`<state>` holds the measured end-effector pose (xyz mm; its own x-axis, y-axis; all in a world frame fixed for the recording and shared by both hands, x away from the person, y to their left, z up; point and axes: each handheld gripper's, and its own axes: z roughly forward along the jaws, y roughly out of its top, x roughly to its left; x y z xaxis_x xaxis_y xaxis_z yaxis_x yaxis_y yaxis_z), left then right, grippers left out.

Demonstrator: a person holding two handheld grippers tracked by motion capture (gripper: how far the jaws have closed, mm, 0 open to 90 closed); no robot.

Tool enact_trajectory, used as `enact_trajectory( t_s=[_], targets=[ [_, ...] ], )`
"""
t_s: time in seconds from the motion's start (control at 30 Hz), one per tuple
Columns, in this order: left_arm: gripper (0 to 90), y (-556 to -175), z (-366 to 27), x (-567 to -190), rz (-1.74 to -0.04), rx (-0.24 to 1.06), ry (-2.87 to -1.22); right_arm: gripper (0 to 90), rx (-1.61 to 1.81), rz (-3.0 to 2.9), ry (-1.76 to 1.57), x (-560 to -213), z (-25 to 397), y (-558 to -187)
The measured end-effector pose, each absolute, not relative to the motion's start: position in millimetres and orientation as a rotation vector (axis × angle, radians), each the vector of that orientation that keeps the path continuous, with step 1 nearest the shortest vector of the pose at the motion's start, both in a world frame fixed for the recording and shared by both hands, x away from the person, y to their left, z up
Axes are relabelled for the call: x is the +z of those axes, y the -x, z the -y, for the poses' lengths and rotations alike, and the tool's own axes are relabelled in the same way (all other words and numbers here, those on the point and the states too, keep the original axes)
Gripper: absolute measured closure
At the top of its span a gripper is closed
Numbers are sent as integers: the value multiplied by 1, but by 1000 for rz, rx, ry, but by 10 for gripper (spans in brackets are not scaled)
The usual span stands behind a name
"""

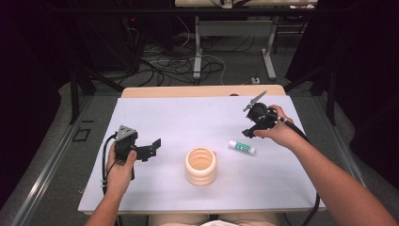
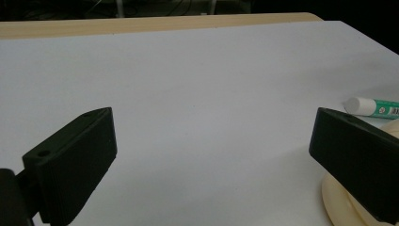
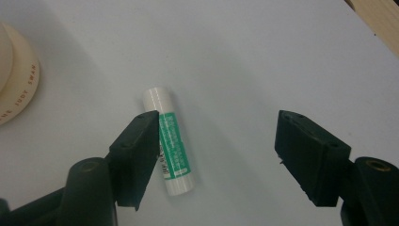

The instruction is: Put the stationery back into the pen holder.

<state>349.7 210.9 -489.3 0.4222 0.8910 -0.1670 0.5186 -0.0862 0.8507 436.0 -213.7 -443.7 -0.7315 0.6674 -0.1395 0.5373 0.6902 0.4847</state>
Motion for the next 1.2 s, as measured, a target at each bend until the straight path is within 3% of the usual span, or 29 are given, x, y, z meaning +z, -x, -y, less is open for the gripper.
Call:
enact_trajectory(
  t_s=[0.77, 1.2],
  targets=[
    [16, -351, -212, -492, -1231, 489, -1758, 395, 563, -2786, -870, -477, 188, -445],
    [17, -351, -212, -492, -1233, 488, -1751, 415, 710, -2797, -818, -489, 184, -446]
  ],
)
